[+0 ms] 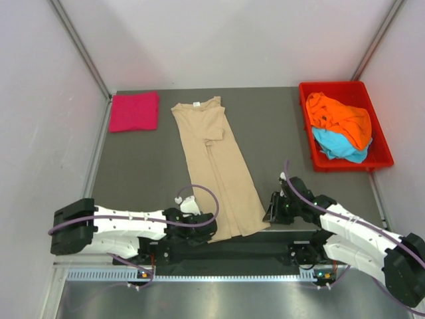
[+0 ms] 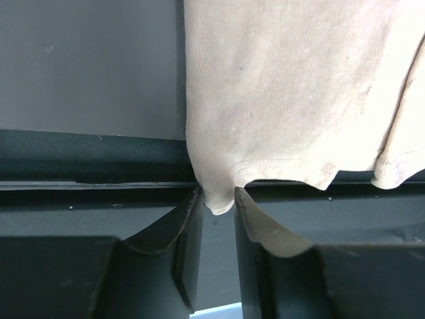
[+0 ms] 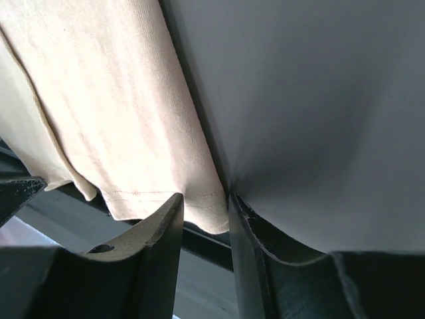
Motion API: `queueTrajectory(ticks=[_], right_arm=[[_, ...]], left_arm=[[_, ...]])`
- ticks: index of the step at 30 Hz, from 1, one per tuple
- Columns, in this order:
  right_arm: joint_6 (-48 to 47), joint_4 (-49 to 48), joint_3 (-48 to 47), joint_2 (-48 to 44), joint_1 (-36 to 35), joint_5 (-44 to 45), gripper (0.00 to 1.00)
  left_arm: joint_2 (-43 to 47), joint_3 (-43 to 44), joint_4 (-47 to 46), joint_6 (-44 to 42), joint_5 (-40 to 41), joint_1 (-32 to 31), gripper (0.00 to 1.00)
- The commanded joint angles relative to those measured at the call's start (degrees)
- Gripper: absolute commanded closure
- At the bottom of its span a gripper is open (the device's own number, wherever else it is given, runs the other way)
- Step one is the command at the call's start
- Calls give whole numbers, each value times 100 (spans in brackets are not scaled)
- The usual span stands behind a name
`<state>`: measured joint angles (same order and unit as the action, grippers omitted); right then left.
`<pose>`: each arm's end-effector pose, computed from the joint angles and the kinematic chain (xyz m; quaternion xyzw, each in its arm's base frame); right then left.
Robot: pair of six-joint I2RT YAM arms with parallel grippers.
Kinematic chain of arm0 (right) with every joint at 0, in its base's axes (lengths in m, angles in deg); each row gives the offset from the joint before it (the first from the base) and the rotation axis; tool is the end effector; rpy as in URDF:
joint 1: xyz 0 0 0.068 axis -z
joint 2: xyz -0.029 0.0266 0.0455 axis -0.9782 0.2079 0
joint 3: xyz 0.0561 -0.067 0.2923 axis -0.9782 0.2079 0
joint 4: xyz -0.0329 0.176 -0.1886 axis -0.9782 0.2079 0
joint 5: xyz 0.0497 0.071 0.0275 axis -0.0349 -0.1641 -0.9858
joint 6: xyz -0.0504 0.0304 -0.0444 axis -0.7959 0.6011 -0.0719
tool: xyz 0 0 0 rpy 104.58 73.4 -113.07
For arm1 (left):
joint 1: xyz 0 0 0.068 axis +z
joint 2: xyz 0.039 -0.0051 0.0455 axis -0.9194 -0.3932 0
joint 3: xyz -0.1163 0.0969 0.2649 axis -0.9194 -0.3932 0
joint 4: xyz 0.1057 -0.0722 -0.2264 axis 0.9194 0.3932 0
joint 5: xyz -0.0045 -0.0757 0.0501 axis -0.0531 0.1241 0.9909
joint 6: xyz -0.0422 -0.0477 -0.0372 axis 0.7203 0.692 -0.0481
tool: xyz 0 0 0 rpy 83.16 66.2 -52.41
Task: Fold and stack the t-shirts
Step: Fold the tshirt
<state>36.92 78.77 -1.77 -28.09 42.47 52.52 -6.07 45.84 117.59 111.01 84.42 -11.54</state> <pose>0.1081 0.0930 0.1502 0.0445 0.9567 0.2506 0.1415 0.0536 -0.1801 0.1608 -0.1606 0.9631 -0.1633 0.1413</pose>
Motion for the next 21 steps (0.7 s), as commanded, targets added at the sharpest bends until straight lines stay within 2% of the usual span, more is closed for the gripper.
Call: queueTrajectory(ticks=[1, 4, 5, 7, 8, 9, 13, 16, 21], right_arm=[[38, 239, 132, -57, -112, 190, 65], [90, 283, 149, -136, -139, 190, 66], [134, 292, 175, -180, -156, 190, 69], [187, 292, 185, -224, -174, 164, 79], [205, 300, 158, -277, -191, 155, 97], [231, 387, 123, -321, -209, 172, 100], [380, 827, -228, -680, -288, 304, 100], [468, 1170, -562, -945, -332, 489, 100], [582, 900, -607, -1077, -376, 445, 100]], left_arm=[[29, -38, 51, 128, 9, -97, 70], [-59, -3, 42, 137, -35, -141, 77], [-77, 15, 33, 137, -35, -150, 79], [-95, 41, 16, 93, -61, -159, 88], [-86, 76, 42, 76, -61, -159, 92], [-43, 146, 103, 67, -26, -159, 99], [177, 410, 498, 32, 97, -150, 100], [414, 411, 447, 5, 53, -150, 100], [696, 323, 280, -117, 176, -150, 100]])
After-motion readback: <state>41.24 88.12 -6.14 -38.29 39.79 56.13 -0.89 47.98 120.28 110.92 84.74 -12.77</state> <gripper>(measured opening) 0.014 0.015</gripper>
